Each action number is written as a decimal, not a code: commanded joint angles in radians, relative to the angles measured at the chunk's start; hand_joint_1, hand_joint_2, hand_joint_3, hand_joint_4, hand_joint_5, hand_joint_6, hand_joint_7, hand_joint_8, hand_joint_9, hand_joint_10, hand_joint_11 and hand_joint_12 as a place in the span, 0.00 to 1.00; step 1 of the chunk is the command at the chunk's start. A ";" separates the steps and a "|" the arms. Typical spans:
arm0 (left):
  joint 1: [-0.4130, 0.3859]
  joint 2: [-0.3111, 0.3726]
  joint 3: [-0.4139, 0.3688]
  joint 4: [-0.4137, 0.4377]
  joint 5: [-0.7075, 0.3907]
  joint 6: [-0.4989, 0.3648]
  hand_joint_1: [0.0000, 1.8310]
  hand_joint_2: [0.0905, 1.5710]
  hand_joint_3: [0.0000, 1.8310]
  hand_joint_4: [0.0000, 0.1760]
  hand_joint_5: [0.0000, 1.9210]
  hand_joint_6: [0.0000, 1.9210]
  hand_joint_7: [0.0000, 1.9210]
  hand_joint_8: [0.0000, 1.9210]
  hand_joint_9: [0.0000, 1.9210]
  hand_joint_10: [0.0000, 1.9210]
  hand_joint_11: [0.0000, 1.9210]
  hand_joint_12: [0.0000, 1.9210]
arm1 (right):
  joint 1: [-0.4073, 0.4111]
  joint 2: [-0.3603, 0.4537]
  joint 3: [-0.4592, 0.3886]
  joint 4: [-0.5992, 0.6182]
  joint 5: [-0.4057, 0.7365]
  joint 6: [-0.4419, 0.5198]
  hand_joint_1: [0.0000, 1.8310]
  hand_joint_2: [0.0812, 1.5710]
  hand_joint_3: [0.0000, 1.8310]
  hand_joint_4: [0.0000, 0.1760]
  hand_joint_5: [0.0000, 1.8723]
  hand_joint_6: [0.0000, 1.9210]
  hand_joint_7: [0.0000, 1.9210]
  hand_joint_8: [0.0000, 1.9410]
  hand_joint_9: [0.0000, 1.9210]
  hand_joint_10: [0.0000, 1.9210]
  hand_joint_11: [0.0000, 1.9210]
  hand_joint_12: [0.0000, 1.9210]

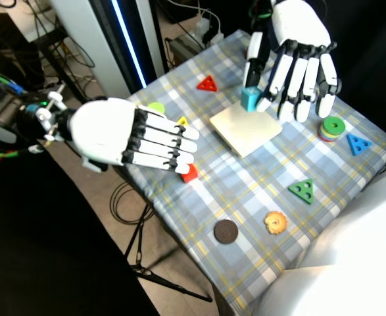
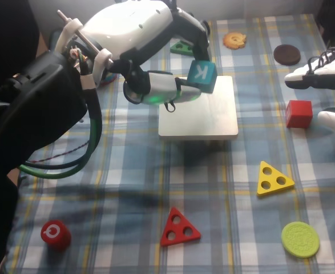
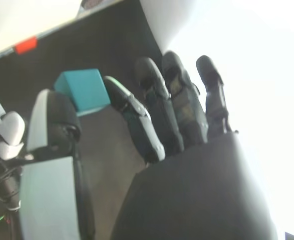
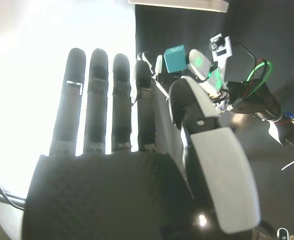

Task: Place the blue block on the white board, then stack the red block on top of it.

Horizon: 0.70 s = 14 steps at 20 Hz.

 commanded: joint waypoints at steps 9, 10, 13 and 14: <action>0.005 -0.010 0.019 0.009 -0.038 -0.001 0.60 0.66 0.00 0.37 0.56 0.42 0.36 0.00 0.25 0.00 0.00 0.31 | 0.014 -0.001 0.004 0.020 0.123 0.009 0.30 0.88 0.00 0.00 0.29 0.00 0.32 0.00 0.30 0.00 0.17 0.26; 0.006 -0.010 0.019 0.007 -0.037 -0.001 0.60 0.66 0.00 0.35 0.56 0.42 0.36 0.00 0.25 0.00 0.00 0.31 | 0.014 -0.001 0.004 0.020 0.123 0.009 0.30 0.88 0.00 0.00 0.29 0.00 0.32 0.00 0.30 0.00 0.17 0.26; 0.012 -0.003 0.021 -0.002 -0.024 -0.001 0.59 0.67 0.00 0.39 0.55 0.44 0.37 0.00 0.25 0.00 0.00 0.27 | 0.013 -0.001 0.004 0.020 0.122 0.010 0.31 0.88 0.00 0.00 0.29 0.00 0.32 0.00 0.30 0.00 0.17 0.26; 0.013 -0.002 0.021 -0.003 -0.023 -0.001 0.59 0.67 0.00 0.32 0.55 0.45 0.37 0.00 0.25 0.00 0.00 0.26 | 0.013 -0.001 0.004 0.020 0.122 0.010 0.32 0.88 0.00 0.00 0.29 0.00 0.33 0.00 0.30 0.00 0.17 0.26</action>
